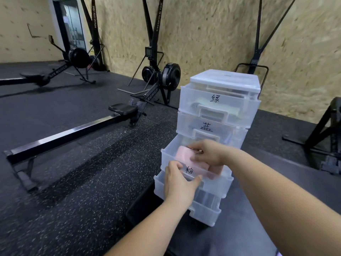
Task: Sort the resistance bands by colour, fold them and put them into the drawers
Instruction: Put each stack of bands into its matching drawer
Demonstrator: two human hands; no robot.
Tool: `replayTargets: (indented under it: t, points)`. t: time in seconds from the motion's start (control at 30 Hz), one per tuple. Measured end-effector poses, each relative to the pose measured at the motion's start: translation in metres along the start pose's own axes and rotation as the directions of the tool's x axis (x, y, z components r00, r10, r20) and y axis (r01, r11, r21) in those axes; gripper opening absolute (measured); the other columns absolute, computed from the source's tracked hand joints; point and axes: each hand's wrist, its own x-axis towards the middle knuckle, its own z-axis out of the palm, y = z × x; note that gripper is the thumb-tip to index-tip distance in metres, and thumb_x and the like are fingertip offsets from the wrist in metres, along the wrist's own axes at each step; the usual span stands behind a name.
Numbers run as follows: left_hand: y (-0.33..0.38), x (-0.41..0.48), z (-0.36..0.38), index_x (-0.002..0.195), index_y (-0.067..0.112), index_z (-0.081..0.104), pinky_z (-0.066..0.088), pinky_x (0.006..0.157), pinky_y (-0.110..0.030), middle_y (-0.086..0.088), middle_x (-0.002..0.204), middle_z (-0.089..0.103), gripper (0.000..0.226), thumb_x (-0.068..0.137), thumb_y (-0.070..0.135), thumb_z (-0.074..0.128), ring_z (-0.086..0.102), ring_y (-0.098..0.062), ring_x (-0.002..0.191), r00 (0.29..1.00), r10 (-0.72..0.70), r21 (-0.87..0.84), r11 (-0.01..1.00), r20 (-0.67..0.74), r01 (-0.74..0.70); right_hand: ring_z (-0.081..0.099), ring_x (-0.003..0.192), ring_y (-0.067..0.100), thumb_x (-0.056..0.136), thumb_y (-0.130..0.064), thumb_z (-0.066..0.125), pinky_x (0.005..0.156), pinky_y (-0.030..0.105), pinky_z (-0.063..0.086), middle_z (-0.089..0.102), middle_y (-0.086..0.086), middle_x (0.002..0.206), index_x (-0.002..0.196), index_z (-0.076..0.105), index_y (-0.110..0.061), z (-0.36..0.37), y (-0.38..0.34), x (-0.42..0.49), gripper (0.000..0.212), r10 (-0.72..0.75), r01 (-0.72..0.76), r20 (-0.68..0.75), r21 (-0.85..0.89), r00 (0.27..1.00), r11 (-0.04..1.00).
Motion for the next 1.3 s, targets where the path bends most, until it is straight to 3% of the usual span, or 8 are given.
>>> replayTargets:
  t: [0.13, 0.33, 0.5, 0.67, 0.8, 0.9, 1.1, 1.3]
  points:
    - [-0.003, 0.001, 0.004, 0.107, 0.035, 0.042, 0.043, 0.079, -0.032, 0.014, 0.112, 0.051, 0.063, 0.072, 0.055, 0.090, 0.058, -0.011, 0.104, 1.000, 0.004, -0.028, 1.000, -0.016, -0.004, 0.065, 0.111, 0.022, 0.102, -0.027, 0.062, 0.101, 0.037, 0.051, 0.070, -0.006, 0.126, 0.143, 0.060, -0.034, 0.021, 0.013, 0.010, 0.042, 0.067, -0.061, 0.077, -0.075, 0.995, 0.995]
    - [-0.004, 0.007, 0.009, 0.110, 0.034, 0.043, 0.051, 0.085, -0.035, 0.013, 0.113, 0.050, 0.065, 0.072, 0.053, 0.092, 0.059, -0.012, 0.104, 1.000, 0.020, -0.035, 0.999, -0.017, -0.020, 0.066, 0.119, 0.021, 0.104, -0.019, 0.061, 0.100, 0.030, 0.050, 0.067, -0.001, 0.139, 0.146, 0.060, -0.028, 0.017, 0.020, 0.008, 0.043, 0.122, -0.121, -0.055, 0.012, 0.991, 0.993]
    - [0.004, 0.016, 0.010, 0.112, 0.030, 0.042, 0.051, 0.082, -0.038, 0.009, 0.117, 0.050, 0.063, 0.077, 0.054, 0.089, 0.061, -0.017, 0.103, 1.000, 0.022, 0.011, 1.000, 0.019, -0.022, 0.070, 0.107, 0.016, 0.107, -0.019, 0.055, 0.096, 0.028, 0.051, 0.076, -0.005, 0.113, 0.136, 0.067, -0.029, -0.006, 0.019, -0.017, 0.033, 0.075, -0.061, -0.117, 0.114, 0.990, 0.992]
    - [0.021, 0.030, 0.019, 0.109, 0.025, 0.040, 0.046, 0.077, -0.038, 0.003, 0.118, 0.047, 0.063, 0.078, 0.050, 0.089, 0.059, -0.025, 0.100, 0.998, 0.016, 0.048, 0.999, 0.053, -0.019, 0.071, 0.104, 0.020, 0.104, -0.018, 0.058, 0.094, 0.030, 0.052, 0.078, -0.003, 0.116, 0.128, 0.073, -0.028, -0.010, 0.025, -0.054, 0.030, 0.063, -0.060, -0.274, 0.017, 0.960, 0.998]
    - [0.037, 0.037, 0.025, 0.122, 0.020, 0.044, 0.043, 0.081, -0.034, 0.000, 0.126, 0.046, 0.069, 0.078, 0.049, 0.089, 0.053, -0.023, 0.101, 0.992, 0.041, 0.110, 0.992, 0.116, -0.054, 0.072, 0.098, 0.018, 0.100, -0.019, 0.059, 0.094, 0.035, 0.056, 0.079, -0.006, 0.110, 0.120, 0.076, -0.029, -0.001, 0.038, -0.091, 0.029, 0.068, -0.055, -0.467, 0.041, 0.881, 0.998]
    - [0.044, 0.030, 0.030, 0.135, 0.019, 0.046, 0.048, 0.090, -0.037, -0.002, 0.139, 0.048, 0.079, 0.078, 0.053, 0.088, 0.057, -0.027, 0.118, 0.984, 0.066, 0.118, 0.989, 0.163, -0.086, 0.063, 0.087, 0.011, 0.097, -0.014, 0.062, 0.090, 0.030, 0.053, 0.075, -0.007, 0.108, 0.118, 0.078, -0.028, 0.005, 0.048, -0.124, 0.030, 0.091, -0.062, -0.555, 0.070, 0.827, 0.996]
    - [0.050, -0.028, 0.049, 0.120, 0.024, 0.046, 0.050, 0.102, -0.048, -0.005, 0.134, 0.051, 0.061, 0.081, 0.049, 0.086, 0.052, -0.029, 0.123, 0.969, 0.153, 0.142, 0.973, 0.192, -0.181, 0.068, 0.095, 0.018, 0.095, -0.019, 0.064, 0.089, 0.035, 0.056, 0.074, -0.005, 0.107, 0.118, 0.078, -0.030, 0.031, 0.071, -0.199, 0.029, 0.206, -0.204, -0.474, 0.058, 0.856, 0.977]
    - [0.047, -0.099, 0.085, 0.124, 0.029, 0.049, 0.050, 0.101, -0.042, 0.005, 0.124, 0.047, 0.059, 0.082, 0.051, 0.084, 0.054, -0.021, 0.118, 0.916, 0.245, 0.105, 0.951, 0.317, -0.291, 0.069, 0.102, 0.016, 0.095, -0.025, 0.065, 0.091, 0.032, 0.056, 0.075, -0.010, 0.114, 0.122, 0.074, -0.031, 0.067, 0.100, -0.269, 0.029, 0.376, -0.373, -0.338, 0.076, 0.863, 0.925]
